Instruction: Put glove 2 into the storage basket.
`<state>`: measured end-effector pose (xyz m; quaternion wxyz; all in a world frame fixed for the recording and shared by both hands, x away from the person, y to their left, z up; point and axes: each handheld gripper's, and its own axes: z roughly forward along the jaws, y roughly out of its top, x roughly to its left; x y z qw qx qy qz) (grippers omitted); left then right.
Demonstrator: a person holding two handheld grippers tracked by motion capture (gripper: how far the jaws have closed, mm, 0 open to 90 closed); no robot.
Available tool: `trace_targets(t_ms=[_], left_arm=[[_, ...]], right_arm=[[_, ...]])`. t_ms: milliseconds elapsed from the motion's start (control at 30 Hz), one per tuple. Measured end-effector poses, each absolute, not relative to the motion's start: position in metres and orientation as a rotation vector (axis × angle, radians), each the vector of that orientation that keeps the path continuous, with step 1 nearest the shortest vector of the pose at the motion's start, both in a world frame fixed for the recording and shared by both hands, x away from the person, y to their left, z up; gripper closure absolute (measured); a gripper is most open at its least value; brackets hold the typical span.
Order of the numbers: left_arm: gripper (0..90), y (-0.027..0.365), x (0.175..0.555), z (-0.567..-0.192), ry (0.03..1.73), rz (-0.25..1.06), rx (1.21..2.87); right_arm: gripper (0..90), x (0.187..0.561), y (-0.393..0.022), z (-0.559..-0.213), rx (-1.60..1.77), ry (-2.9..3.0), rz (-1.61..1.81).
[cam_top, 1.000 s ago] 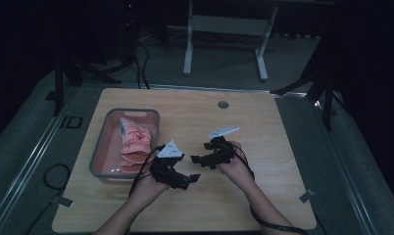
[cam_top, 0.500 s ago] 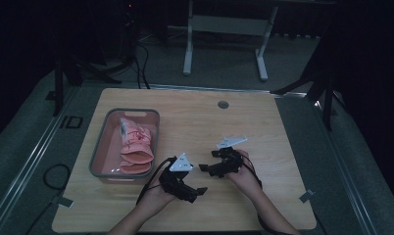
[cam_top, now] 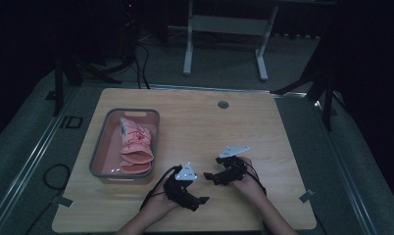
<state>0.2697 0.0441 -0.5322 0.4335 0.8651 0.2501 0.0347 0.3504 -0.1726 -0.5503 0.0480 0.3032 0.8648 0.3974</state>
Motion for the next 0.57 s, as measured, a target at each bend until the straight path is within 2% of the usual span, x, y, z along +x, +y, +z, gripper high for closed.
trace_targets(t_ms=[233,567], left_arm=[[7.1,0.043,0.267,-0.542,0.565,0.092,2.157],[7.1,0.045,0.268,-0.547,0.581,0.063,2.146]], right_arm=[[14.5,0.347,-0.178,-0.555,0.918,2.622,1.209],[14.5,0.348,-0.181,-0.556,0.926,2.604,1.222]])
